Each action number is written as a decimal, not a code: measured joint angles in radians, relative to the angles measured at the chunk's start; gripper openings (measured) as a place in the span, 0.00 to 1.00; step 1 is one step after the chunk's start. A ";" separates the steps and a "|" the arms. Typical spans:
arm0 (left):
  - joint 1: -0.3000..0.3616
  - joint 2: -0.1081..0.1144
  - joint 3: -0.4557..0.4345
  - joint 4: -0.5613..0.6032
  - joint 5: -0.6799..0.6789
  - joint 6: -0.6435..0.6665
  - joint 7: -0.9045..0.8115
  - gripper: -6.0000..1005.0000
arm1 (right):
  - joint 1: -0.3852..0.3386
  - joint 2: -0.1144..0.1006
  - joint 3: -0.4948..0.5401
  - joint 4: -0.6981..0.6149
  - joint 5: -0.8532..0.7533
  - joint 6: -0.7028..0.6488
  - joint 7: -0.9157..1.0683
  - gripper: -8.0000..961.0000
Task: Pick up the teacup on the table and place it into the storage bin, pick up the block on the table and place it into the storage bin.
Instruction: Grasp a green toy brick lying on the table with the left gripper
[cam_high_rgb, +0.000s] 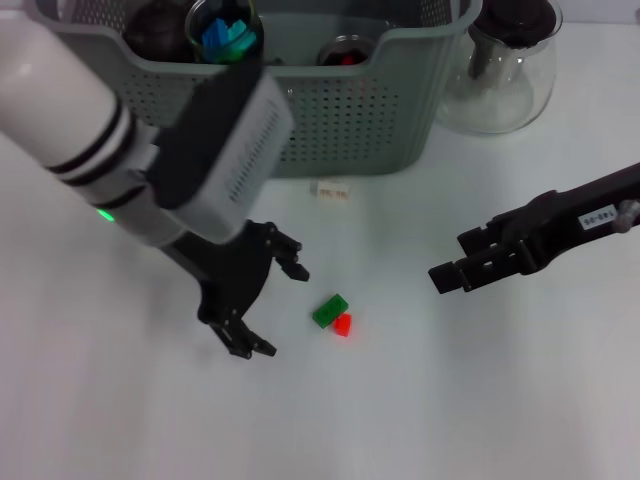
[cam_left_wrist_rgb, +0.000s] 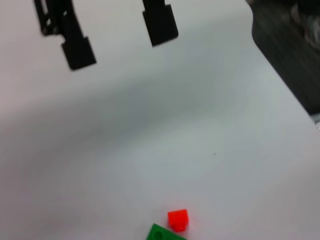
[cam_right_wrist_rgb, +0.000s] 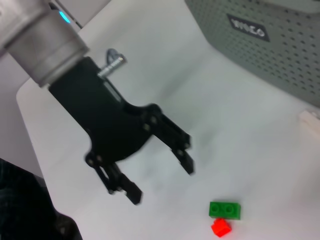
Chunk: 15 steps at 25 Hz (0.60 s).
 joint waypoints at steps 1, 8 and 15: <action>-0.004 0.000 0.027 0.000 0.000 -0.018 -0.001 0.88 | 0.005 0.000 -0.002 0.010 0.000 0.003 0.002 0.87; -0.044 -0.001 0.145 0.003 0.001 -0.065 -0.001 0.88 | 0.018 -0.003 0.009 0.040 0.000 0.006 0.007 0.87; -0.091 -0.002 0.249 -0.027 -0.012 -0.141 0.039 0.88 | 0.020 -0.008 0.013 0.049 -0.022 0.006 0.025 0.87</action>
